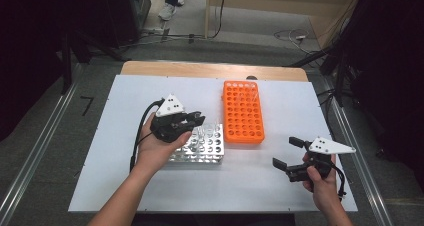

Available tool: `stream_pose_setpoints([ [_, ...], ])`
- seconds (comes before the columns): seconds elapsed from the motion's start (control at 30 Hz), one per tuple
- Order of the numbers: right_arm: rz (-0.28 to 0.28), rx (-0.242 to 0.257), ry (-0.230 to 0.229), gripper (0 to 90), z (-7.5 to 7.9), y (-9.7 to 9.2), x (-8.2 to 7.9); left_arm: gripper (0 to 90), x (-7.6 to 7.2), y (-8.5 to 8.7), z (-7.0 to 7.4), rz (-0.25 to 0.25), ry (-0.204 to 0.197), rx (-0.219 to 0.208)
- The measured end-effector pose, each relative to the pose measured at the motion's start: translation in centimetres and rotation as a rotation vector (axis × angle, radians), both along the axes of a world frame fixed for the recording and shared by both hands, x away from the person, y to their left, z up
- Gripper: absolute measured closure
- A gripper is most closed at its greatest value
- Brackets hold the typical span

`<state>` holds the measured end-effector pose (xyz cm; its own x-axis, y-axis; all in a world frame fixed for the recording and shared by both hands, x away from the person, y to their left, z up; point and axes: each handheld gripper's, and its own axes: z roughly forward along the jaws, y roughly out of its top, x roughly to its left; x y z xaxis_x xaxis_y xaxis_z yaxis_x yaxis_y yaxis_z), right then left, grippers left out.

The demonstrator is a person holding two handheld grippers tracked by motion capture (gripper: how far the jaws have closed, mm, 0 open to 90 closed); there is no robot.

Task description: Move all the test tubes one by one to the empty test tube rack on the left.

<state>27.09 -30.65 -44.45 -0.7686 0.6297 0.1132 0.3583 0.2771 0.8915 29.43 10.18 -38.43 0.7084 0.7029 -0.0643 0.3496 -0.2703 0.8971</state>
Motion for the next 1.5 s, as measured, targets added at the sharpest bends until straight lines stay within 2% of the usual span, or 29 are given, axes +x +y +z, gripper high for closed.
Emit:
stream_pose_setpoints([
  [0.27,-0.009,0.003,0.002,0.0,-0.1,-0.2,0.1,76.6,1.6,-0.9,-0.4,0.001,0.011,-0.007],
  [0.63,-0.017,0.009,0.001,0.0,-0.1,-0.6,0.2,76.6,3.0,-1.9,-1.4,0.01,0.029,0.017],
  [1.2,-0.016,0.009,0.001,0.0,-0.1,-0.6,0.3,76.6,3.5,-3.2,-3.3,0.012,0.066,0.109],
  [1.5,-0.015,0.009,0.005,0.0,-0.2,-0.5,0.3,76.5,3.7,-3.5,-3.9,0.02,0.088,0.135],
])
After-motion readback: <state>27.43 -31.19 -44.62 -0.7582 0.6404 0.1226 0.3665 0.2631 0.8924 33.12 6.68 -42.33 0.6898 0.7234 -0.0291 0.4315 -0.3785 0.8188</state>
